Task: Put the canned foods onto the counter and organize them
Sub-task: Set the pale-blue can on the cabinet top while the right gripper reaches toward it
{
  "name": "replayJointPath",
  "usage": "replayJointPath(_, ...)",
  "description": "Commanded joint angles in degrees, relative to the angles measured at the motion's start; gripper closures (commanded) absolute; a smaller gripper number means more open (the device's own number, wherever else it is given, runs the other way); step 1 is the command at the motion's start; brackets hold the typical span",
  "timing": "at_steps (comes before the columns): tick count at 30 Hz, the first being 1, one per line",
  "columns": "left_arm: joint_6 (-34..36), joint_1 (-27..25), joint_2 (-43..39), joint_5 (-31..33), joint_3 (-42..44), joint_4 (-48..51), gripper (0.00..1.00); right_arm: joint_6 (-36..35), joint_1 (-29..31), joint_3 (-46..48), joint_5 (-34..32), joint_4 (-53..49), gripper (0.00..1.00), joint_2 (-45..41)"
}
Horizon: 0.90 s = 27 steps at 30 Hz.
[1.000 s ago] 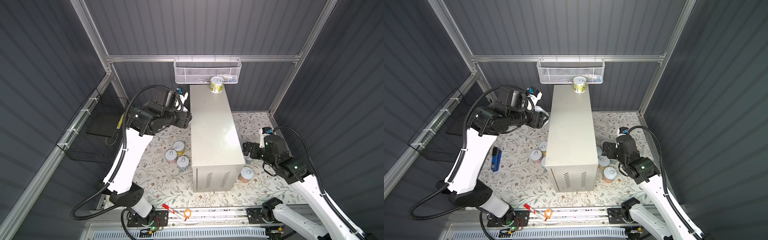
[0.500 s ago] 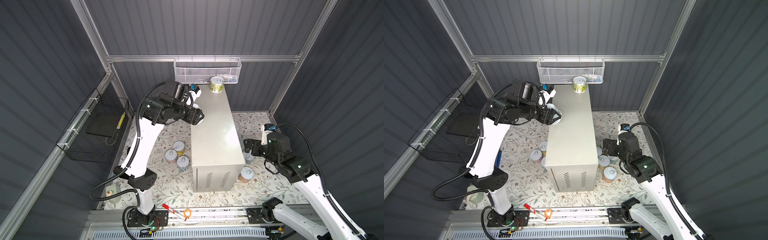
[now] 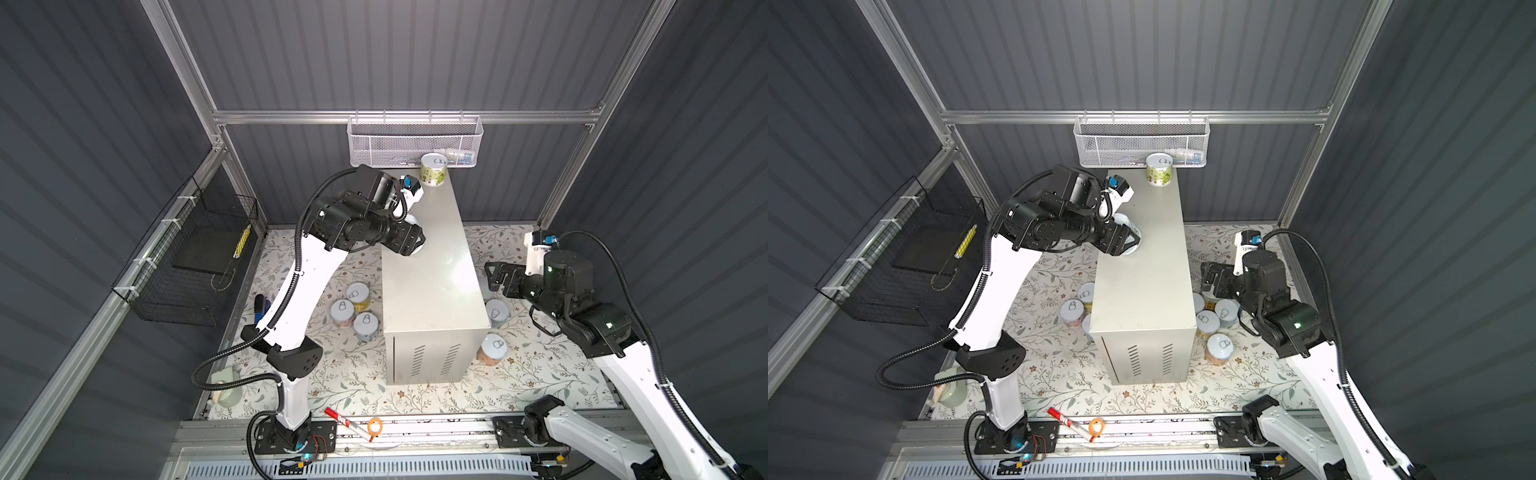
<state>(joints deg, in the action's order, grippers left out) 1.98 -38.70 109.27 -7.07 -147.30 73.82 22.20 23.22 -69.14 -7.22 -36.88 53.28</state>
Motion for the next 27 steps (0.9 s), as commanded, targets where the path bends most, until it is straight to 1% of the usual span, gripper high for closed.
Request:
replayJointPath(1,0.8,-0.3,-1.7,1.1,1.1,-4.0,0.69,-0.9,-0.3,-2.9,2.1,1.1,0.01,0.4)
replayJointPath(2,0.8,-0.4,-1.6,0.9,1.4,-4.2,0.69,-1.0,-0.3,-3.6,2.3,1.1,0.01,0.7)
replayJointPath(4,0.7,-0.6,-1.3,0.8,1.6,-4.5,0.62,-1.0,-0.3,-4.5,3.0,1.4,0.01,1.1)
replayJointPath(9,0.9,-0.7,-1.2,-1.4,3.3,-7.1,0.59,-0.9,-0.3,-6.4,6.1,2.5,0.02,2.5)
replayJointPath(10,0.9,-0.7,-1.1,-1.5,3.3,-7.4,0.54,-0.9,-0.3,-6.8,6.6,2.7,0.02,2.9)
replayJointPath(12,0.9,-0.7,-0.6,-1.6,2.7,-7.6,0.4,-1.0,-0.2,-7.4,7.3,3.1,0.02,3.4)
replayJointPath(13,0.9,-0.8,-0.4,-1.7,2.5,-7.6,0.35,-1.0,-0.1,-7.9,7.5,3.2,0.02,3.7)
replayJointPath(15,0.7,-0.8,0.0,-1.8,2.1,-7.9,0.23,-1.1,-0.1,-8.3,8.0,3.5,0.02,4.0)
replayJointPath(16,0.6,-0.8,0.1,-1.8,2.0,-8.2,0.14,-1.1,-0.1,-8.5,8.3,3.7,0.02,4.2)
replayJointPath(17,0.6,-0.8,0.2,-2.0,2.1,-8.7,0.01,-1.1,0.0,-8.7,8.7,3.8,0.02,4.3)
replayJointPath(22,-0.1,-0.8,0.9,-3.6,2.0,-10.4,0.0,-1.2,0.3,-9.9,10.5,4.3,0.03,5.4)
replayJointPath(25,-0.4,-0.8,0.4,-2.2,3.4,-13.2,0.0,-1.4,0.6,-10.4,11.1,4.5,0.04,5.8)
replayJointPath(27,-1.2,-0.8,-1.0,-0.1,5.2,-15.4,0.01,-1.6,1.0,-10.9,11.2,4.5,0.04,6.0)
